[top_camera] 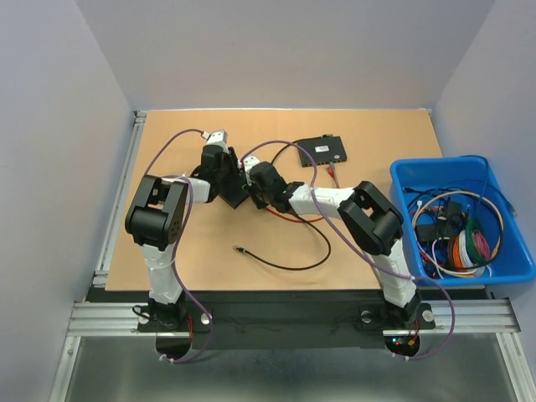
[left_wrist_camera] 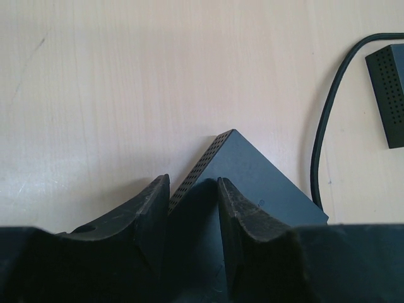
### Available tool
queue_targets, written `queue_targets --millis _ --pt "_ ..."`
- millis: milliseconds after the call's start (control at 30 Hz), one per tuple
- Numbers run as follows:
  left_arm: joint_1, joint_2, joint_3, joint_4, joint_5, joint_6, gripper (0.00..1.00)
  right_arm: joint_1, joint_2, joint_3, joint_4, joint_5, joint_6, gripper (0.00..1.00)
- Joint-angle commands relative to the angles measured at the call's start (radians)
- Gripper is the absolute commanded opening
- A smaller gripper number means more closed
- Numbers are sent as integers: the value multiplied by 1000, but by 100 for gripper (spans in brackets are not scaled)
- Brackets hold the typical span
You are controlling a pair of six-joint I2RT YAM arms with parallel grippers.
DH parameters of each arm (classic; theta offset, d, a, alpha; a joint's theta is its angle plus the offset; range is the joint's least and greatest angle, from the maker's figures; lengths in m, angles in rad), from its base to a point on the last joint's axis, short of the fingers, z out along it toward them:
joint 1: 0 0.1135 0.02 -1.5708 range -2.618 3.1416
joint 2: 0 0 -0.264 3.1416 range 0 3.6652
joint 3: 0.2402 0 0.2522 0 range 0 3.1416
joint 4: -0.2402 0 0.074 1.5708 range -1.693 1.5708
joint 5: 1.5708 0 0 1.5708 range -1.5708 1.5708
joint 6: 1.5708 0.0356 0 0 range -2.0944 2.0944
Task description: Insert the plug into the switch port
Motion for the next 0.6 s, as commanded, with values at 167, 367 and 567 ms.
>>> queue_targets --millis 167,367,567 --pt "-88 40 -69 -321 184 -48 47 -51 -79 1 562 23 -12 30" --pt "-73 20 -16 -381 80 -31 61 -53 -228 -176 562 69 26 70" --pt "-54 -27 15 -409 34 -38 68 -51 -455 -256 441 161 150 84"
